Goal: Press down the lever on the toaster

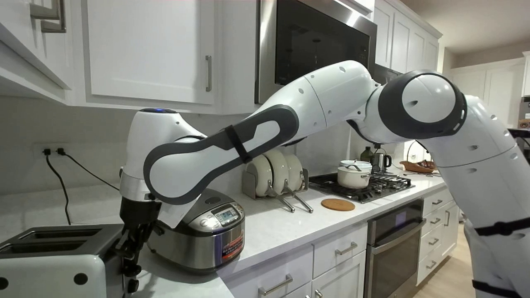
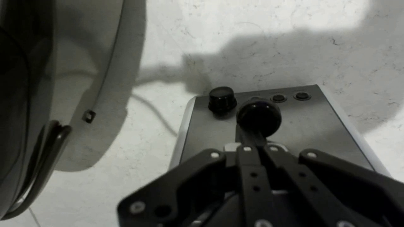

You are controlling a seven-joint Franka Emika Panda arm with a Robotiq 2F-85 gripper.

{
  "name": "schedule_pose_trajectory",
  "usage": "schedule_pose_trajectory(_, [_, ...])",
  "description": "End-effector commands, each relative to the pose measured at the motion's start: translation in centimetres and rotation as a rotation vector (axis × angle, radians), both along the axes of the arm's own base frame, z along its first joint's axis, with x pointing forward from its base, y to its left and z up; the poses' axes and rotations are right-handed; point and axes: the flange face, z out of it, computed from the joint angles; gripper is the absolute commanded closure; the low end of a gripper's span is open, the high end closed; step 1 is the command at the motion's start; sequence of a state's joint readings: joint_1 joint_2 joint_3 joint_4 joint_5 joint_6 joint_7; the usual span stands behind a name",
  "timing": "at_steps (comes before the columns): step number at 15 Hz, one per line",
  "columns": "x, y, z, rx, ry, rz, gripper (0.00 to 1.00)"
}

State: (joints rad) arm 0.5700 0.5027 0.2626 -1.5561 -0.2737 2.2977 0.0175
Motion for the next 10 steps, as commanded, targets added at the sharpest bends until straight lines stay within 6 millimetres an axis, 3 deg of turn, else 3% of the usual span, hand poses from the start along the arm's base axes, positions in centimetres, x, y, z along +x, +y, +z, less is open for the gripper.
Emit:
schedule_pose_trajectory(1, [0.66, 0.43, -0.58, -0.039, 0.007, -0.06, 1.0])
schedule_pose_trajectory(10, [0.62, 0.34, -0.56, -0.066, 0.059, -0.1, 1.0])
